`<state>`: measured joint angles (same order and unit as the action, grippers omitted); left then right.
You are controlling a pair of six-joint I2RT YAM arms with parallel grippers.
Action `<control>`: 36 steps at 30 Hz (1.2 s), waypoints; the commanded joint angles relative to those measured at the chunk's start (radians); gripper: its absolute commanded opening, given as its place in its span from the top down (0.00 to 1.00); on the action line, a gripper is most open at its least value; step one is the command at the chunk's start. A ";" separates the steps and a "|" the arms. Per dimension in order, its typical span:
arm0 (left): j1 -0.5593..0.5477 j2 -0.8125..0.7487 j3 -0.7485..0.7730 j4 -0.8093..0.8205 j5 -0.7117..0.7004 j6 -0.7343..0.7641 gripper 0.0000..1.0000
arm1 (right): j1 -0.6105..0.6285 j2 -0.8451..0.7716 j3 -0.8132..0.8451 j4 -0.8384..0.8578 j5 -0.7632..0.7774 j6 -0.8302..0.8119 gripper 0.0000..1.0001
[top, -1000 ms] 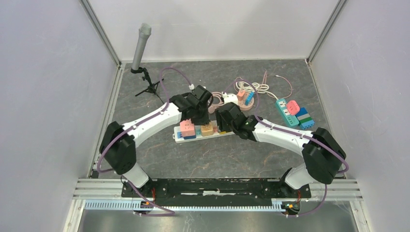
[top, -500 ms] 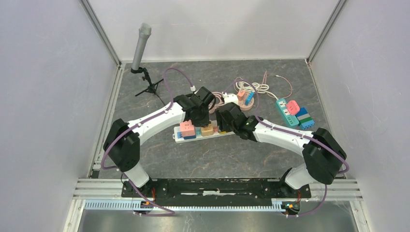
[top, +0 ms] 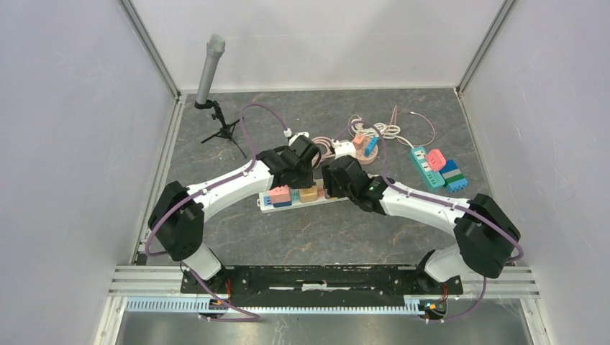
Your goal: Pull the plug off the socket
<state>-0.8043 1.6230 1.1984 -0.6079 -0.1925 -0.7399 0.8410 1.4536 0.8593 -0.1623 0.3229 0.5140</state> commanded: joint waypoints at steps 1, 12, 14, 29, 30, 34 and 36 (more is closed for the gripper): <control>-0.003 0.111 -0.088 -0.128 -0.028 -0.007 0.89 | 0.046 -0.043 0.029 0.077 0.040 -0.009 1.00; -0.003 0.100 -0.097 -0.123 -0.031 -0.003 0.90 | 0.055 -0.053 0.049 0.044 0.026 0.033 1.00; -0.003 0.094 -0.101 -0.122 -0.032 -0.004 0.91 | 0.056 -0.055 0.037 0.047 0.045 0.031 1.00; -0.004 0.069 -0.135 -0.122 -0.041 -0.010 0.98 | 0.059 -0.080 0.043 0.045 0.067 -0.027 1.00; -0.004 0.069 -0.138 -0.122 -0.042 -0.010 0.98 | 0.059 -0.080 0.046 0.038 0.076 -0.032 1.00; -0.004 0.068 -0.146 -0.122 -0.040 -0.010 0.98 | 0.034 -0.132 0.035 0.074 0.019 -0.019 1.00; -0.004 0.068 -0.148 -0.122 -0.038 -0.010 0.98 | -0.008 -0.153 0.036 0.089 -0.053 0.022 1.00</control>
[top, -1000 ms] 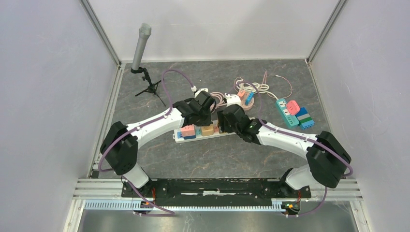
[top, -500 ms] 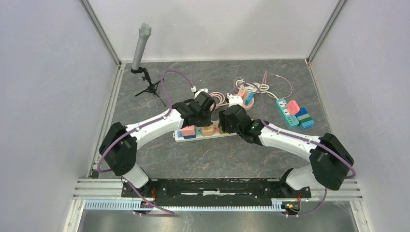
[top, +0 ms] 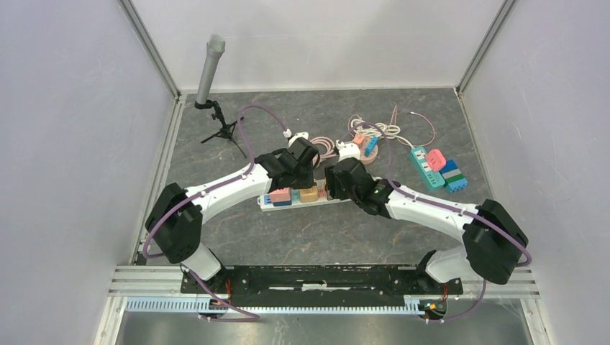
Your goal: Pull the plug off the socket
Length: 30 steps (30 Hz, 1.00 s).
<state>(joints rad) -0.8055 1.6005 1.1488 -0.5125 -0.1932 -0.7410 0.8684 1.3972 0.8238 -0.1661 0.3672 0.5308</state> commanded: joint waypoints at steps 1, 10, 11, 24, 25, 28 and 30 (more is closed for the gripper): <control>-0.003 0.090 -0.098 -0.217 -0.039 -0.008 0.98 | -0.063 -0.104 0.066 0.115 -0.140 0.029 1.00; -0.003 0.089 -0.104 -0.210 -0.040 -0.007 0.98 | 0.044 -0.008 0.099 0.017 0.060 -0.084 1.00; -0.003 0.088 -0.105 -0.209 -0.041 -0.006 0.98 | 0.044 -0.010 0.100 0.013 0.068 -0.086 1.00; -0.003 0.093 -0.112 -0.204 -0.035 -0.004 0.98 | -0.012 -0.089 0.053 0.068 -0.006 -0.084 1.00; -0.003 0.093 -0.112 -0.204 -0.036 -0.004 0.98 | -0.009 -0.086 0.045 0.062 -0.002 -0.076 1.00; -0.003 0.082 -0.114 -0.203 -0.035 -0.005 0.98 | -0.015 -0.125 0.053 0.029 0.043 -0.077 1.00; -0.003 0.068 -0.115 -0.189 -0.024 0.000 0.98 | -0.034 -0.168 0.081 -0.007 0.078 -0.096 1.00</control>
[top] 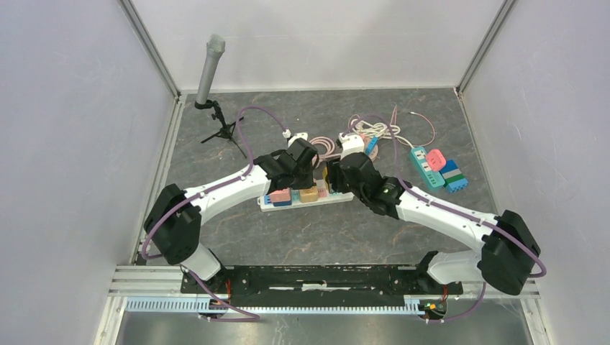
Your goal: Pull the plug off the socket
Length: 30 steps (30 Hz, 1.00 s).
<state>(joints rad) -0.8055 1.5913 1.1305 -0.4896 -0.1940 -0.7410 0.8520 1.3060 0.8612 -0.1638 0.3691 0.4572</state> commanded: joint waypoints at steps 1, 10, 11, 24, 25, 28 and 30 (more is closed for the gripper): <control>-0.003 0.071 -0.092 -0.206 -0.012 0.007 0.98 | -0.029 -0.093 0.058 -0.030 0.087 -0.028 1.00; -0.003 0.039 0.079 -0.176 0.172 0.120 0.73 | -0.192 -0.261 -0.046 -0.143 0.070 -0.016 1.00; -0.003 0.037 0.102 -0.176 0.185 0.129 0.69 | -0.213 -0.280 -0.065 -0.153 0.059 -0.009 1.00; 0.006 -0.065 0.320 -0.259 0.198 0.187 0.40 | -0.352 -0.437 -0.233 -0.246 -0.089 0.023 1.00; 0.008 -0.082 0.324 -0.264 0.168 0.189 0.36 | -0.355 -0.435 -0.235 -0.253 -0.131 0.021 1.00; 0.016 -0.132 0.329 -0.285 0.123 0.193 0.24 | -0.361 -0.431 -0.254 -0.273 -0.251 0.021 1.00; 0.026 -0.174 0.323 -0.299 0.090 0.197 0.16 | -0.366 -0.431 -0.278 -0.267 -0.337 0.022 1.00</control>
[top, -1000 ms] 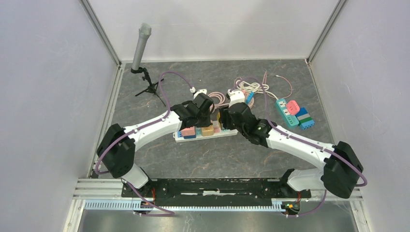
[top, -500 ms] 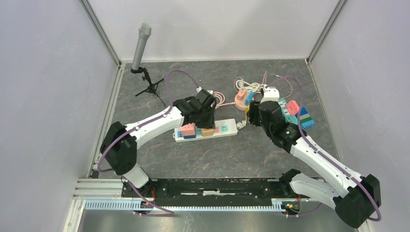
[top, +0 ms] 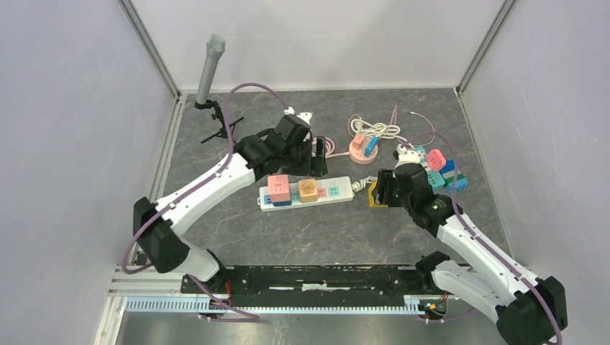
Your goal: Pull the plug off the socket
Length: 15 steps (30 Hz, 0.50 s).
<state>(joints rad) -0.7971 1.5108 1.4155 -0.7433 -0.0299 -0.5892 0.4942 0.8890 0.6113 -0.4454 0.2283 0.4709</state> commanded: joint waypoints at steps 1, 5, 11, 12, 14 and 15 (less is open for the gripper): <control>0.023 -0.110 0.032 -0.054 -0.097 0.046 0.12 | -0.010 -0.013 -0.046 0.027 -0.240 0.009 1.00; 0.053 -0.177 0.000 -0.075 -0.150 0.066 0.00 | -0.014 0.002 -0.097 0.052 -0.336 0.024 1.00; 0.115 -0.277 -0.067 -0.093 -0.200 0.085 0.00 | -0.020 0.001 -0.130 0.012 -0.259 0.051 0.77; 0.131 -0.292 -0.078 -0.094 -0.200 0.083 0.00 | -0.022 0.000 -0.136 0.005 -0.236 0.055 0.69; 0.164 -0.318 -0.102 -0.094 -0.199 0.076 0.00 | -0.022 0.001 -0.147 -0.003 -0.163 0.061 0.53; 0.184 -0.329 -0.116 -0.094 -0.197 0.072 0.00 | -0.021 0.004 -0.151 -0.010 -0.139 0.062 0.46</control>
<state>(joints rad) -0.6674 1.2316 1.3396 -0.8268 -0.1898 -0.5426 0.4763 0.8890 0.4938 -0.4160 -0.0357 0.5133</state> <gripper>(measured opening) 0.994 0.646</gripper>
